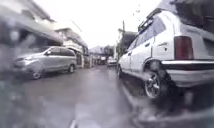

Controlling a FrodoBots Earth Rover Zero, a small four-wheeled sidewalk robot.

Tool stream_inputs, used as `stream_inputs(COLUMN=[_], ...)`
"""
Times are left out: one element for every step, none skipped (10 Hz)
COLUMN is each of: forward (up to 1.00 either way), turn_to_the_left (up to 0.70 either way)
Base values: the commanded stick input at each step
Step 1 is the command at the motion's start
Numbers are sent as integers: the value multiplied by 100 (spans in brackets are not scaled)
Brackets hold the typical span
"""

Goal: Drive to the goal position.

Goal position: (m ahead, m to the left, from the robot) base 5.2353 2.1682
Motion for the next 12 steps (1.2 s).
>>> stream_inputs(forward=[100, 100, 100, 100, 100, 100, 100, 100, 100, 100, 100, 100], turn_to_the_left=[0, 0, 0, 0, 0, 0, 0, 0, 0, 0, 10, 27])
